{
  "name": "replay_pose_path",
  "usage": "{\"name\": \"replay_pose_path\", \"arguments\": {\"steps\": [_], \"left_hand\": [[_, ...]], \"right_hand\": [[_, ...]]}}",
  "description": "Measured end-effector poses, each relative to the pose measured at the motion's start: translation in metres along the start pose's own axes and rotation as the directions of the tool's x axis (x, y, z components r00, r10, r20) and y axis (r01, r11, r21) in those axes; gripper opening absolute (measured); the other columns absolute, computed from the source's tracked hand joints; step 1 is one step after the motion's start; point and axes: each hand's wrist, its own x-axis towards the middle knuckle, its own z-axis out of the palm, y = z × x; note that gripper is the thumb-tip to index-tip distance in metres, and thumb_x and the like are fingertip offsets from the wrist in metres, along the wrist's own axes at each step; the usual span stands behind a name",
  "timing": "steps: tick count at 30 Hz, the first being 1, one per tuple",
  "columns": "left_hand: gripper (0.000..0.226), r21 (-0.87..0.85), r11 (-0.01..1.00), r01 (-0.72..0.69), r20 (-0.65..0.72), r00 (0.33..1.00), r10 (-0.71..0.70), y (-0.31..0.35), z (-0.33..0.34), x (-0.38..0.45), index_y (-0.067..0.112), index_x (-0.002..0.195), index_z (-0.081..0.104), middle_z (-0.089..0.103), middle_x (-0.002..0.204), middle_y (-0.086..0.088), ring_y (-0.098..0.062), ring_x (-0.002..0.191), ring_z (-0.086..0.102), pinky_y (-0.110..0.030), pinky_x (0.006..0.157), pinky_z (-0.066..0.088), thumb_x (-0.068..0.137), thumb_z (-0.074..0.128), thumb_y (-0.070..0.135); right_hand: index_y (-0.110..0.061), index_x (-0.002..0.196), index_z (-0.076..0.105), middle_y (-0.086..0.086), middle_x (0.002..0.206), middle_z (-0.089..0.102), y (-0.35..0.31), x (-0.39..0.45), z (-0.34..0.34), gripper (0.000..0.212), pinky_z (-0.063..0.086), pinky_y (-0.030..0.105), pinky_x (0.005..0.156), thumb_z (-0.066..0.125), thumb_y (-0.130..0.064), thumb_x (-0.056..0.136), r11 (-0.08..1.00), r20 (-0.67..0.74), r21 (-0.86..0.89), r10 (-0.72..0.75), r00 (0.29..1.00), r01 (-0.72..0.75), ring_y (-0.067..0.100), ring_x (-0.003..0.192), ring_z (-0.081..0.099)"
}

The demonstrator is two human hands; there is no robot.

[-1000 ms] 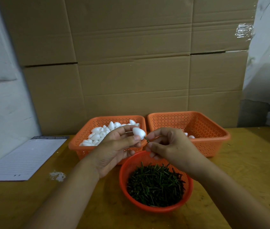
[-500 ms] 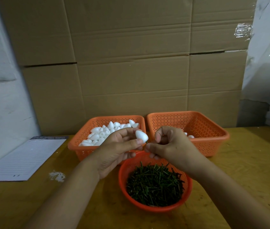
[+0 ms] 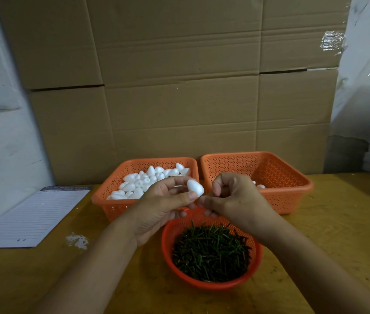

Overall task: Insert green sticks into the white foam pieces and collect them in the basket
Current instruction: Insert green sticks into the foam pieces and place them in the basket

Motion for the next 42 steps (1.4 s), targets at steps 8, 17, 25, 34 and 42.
{"name": "replay_pose_path", "arguments": {"steps": [8, 17, 25, 34, 42], "left_hand": [[0.031, -0.005, 1.000, -0.011, -0.005, 1.000, 0.011, -0.0019, -0.0001, 0.0015, 0.027, 0.101, 0.077, 0.071, 0.090, -0.001, -0.009, 0.078, 0.065, -0.022, 0.068, 0.053, 0.072, 0.085, 0.026], [0.036, -0.081, 0.996, -0.032, -0.057, 0.998, 0.027, 0.0000, -0.0033, 0.0024, 0.020, 0.116, 0.071, 0.071, 0.103, -0.007, -0.013, 0.087, 0.065, -0.024, 0.069, 0.053, 0.081, 0.078, 0.022], [0.040, -0.069, 0.997, -0.030, -0.047, 0.999, 0.027, -0.0016, -0.0074, 0.0015, 0.027, 0.115, 0.074, 0.073, 0.106, -0.003, -0.010, 0.088, 0.066, -0.024, 0.071, 0.053, 0.075, 0.083, 0.026], [0.041, -0.063, 0.997, -0.039, -0.035, 0.999, 0.037, -0.0033, -0.0048, 0.0033, 0.023, 0.126, 0.068, 0.072, 0.110, -0.002, -0.011, 0.089, 0.066, -0.024, 0.071, 0.053, 0.085, 0.074, 0.019], [0.046, -0.043, 0.996, -0.072, -0.116, 0.991, 0.067, -0.0021, 0.0015, 0.0040, 0.015, 0.126, 0.065, 0.074, 0.106, -0.004, -0.010, 0.085, 0.066, -0.023, 0.068, 0.054, 0.082, 0.075, 0.025]], "right_hand": [[-0.013, 0.071, 0.050, 0.013, 0.065, 0.072, -0.0022, -0.0018, 0.0006, 0.030, 0.052, 0.020, 0.052, 0.074, -0.002, 0.085, 1.000, -0.036, 0.012, -0.021, 0.999, 0.022, 0.014, 0.054, 0.068], [-0.005, 0.085, 0.066, 0.009, 0.069, 0.072, -0.0013, -0.0017, 0.0003, 0.021, 0.051, 0.026, 0.057, 0.075, -0.023, 0.087, 0.999, 0.046, -0.015, 0.031, 0.998, -0.030, 0.015, 0.060, 0.062], [-0.009, 0.091, 0.073, 0.004, 0.083, 0.077, -0.0023, -0.0025, 0.0000, 0.026, 0.052, 0.019, 0.057, 0.053, -0.021, 0.102, 0.994, 0.148, 0.045, 0.095, 0.984, -0.103, 0.010, 0.067, 0.068], [-0.011, 0.082, 0.072, 0.005, 0.076, 0.076, -0.0022, -0.0012, 0.0012, 0.025, 0.050, 0.018, 0.052, 0.056, -0.020, 0.100, 0.995, 0.044, 0.082, 0.059, 0.997, -0.062, 0.010, 0.062, 0.065], [-0.015, 0.079, 0.072, 0.005, 0.074, 0.075, -0.0005, -0.0018, 0.0036, 0.022, 0.052, 0.030, 0.058, 0.061, -0.021, 0.097, 0.998, -0.043, -0.056, -0.012, 0.999, 0.009, 0.016, 0.063, 0.066]]}}
